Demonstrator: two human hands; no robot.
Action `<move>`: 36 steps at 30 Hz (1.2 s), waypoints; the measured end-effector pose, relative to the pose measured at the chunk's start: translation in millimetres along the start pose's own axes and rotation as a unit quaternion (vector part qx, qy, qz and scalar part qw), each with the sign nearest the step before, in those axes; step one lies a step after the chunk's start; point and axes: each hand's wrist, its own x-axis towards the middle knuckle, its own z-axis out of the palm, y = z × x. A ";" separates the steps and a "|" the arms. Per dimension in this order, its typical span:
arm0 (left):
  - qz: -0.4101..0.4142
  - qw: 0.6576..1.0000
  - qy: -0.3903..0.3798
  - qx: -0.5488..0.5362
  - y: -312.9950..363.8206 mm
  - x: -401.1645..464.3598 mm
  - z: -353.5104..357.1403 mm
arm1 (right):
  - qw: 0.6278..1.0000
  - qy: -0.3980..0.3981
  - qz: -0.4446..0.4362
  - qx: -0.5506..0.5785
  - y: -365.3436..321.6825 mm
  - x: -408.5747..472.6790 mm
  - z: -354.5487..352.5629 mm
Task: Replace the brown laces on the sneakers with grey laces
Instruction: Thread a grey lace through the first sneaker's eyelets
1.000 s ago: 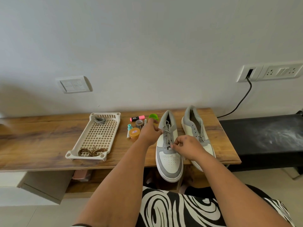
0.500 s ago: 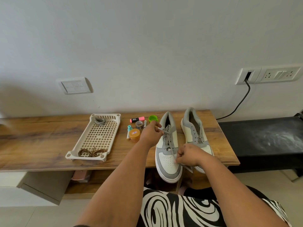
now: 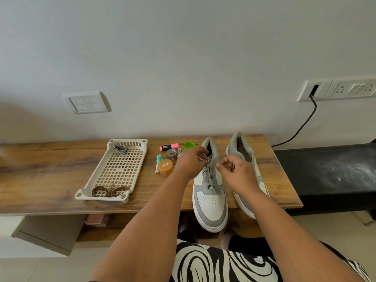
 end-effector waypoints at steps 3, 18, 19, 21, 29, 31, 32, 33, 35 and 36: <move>0.018 1.000 0.010 0.017 2.3 -0.4 2.3 | 0.999 0.026 -0.036 0.021 -5.0 7.1 9.4; -0.014 0.999 -0.026 -0.029 -8.8 7.1 2.9 | 0.998 0.027 0.010 0.047 -0.7 12.3 38.7; -0.024 0.999 -0.017 -0.045 -9.3 6.3 1.7 | 0.998 0.026 0.015 0.048 -0.6 12.1 38.4; -0.049 0.996 0.005 -0.075 -9.1 4.6 -1.6 | 0.998 0.021 0.024 0.055 -0.1 12.6 37.9; -0.072 0.991 0.095 -0.058 -6.8 1.3 2.6 | 0.997 0.006 0.041 0.067 0.2 14.3 35.9; -0.079 0.992 0.092 -0.031 -4.8 1.4 5.0 | 0.997 0.005 0.043 0.065 0.1 14.5 35.6; -0.087 0.992 0.084 -0.017 -3.1 1.7 5.3 | 0.997 0.005 0.042 0.064 0.8 14.9 35.9; -0.103 0.992 0.074 -0.016 -2.3 3.4 5.8 | 0.997 0.005 0.042 0.064 1.3 15.1 36.0; -0.159 0.983 0.048 -0.081 0.9 6.7 2.0 | 0.997 0.000 0.046 0.061 1.5 15.4 35.7; -0.189 0.973 0.032 -0.131 3.5 7.2 -2.3 | 0.997 -0.004 0.052 0.063 1.2 15.9 35.0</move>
